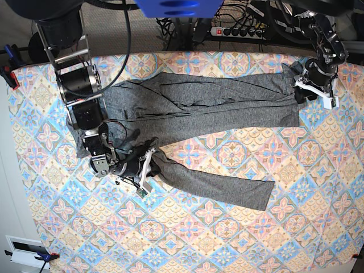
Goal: Layout the t-shirt on the table in an organized manner, then fold the t-shirt properly
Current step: 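Drag the held sleeve across the folded body toward the left gripper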
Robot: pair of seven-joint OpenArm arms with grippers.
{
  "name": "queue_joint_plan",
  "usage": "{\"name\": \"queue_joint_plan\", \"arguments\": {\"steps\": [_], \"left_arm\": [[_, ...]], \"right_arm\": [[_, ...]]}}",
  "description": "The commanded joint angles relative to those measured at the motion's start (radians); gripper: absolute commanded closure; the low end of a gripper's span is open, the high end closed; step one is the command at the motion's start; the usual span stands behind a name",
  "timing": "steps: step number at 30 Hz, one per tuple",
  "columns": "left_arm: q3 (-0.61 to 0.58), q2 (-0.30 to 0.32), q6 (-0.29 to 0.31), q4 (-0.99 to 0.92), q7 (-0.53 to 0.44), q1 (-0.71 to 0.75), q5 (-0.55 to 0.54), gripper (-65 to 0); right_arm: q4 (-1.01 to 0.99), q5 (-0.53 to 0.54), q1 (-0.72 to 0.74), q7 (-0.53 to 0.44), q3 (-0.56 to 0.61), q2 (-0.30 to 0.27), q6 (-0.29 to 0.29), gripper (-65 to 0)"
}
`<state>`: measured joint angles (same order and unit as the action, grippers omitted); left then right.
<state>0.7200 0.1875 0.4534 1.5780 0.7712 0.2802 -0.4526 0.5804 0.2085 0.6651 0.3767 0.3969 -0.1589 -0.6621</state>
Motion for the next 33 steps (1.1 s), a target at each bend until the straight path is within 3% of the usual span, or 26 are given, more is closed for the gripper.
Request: {"name": "queue_joint_plan", "arguments": {"steps": [1, 5, 7, 11, 15, 23, 33], "left_arm": [[0.006, 0.017, 0.003, 0.015, -0.017, -0.003, -0.015, -26.3], [0.005, 0.019, 0.003, 0.014, -0.017, -0.005, -0.013, -26.3], [0.005, 0.019, 0.003, 0.014, -0.017, -0.005, -0.013, -26.3], [0.005, 0.019, 0.003, 0.012, -0.017, -0.006, -0.010, -26.3], [0.003, 0.019, 0.003, 0.012, -0.017, -0.008, -0.008, -26.3], [0.002, 0.020, 0.003, 0.012, -0.017, -0.008, -0.007, -26.3], [-0.001, 0.020, 0.003, 0.012, -0.017, -0.008, -0.007, -26.3]], "right_arm": [[0.045, -0.008, 0.006, 0.035, -0.003, -0.038, -0.005, 0.0], [0.261, -0.007, -0.083, 0.104, -0.017, -0.095, -0.003, 0.0], [0.376, -0.010, -0.132, 0.161, -0.091, -0.115, -0.003, 0.0], [0.590, -0.013, -0.265, 0.279, -0.247, -0.120, -0.003, 0.0], [0.814, -0.014, -0.390, 0.357, -0.309, -0.120, -0.003, 0.0], [1.185, -0.014, -0.565, 0.483, -0.313, -0.118, -0.003, 0.0], [1.369, -0.014, -0.738, 0.532, -0.313, -0.115, -0.003, 0.0]]}}
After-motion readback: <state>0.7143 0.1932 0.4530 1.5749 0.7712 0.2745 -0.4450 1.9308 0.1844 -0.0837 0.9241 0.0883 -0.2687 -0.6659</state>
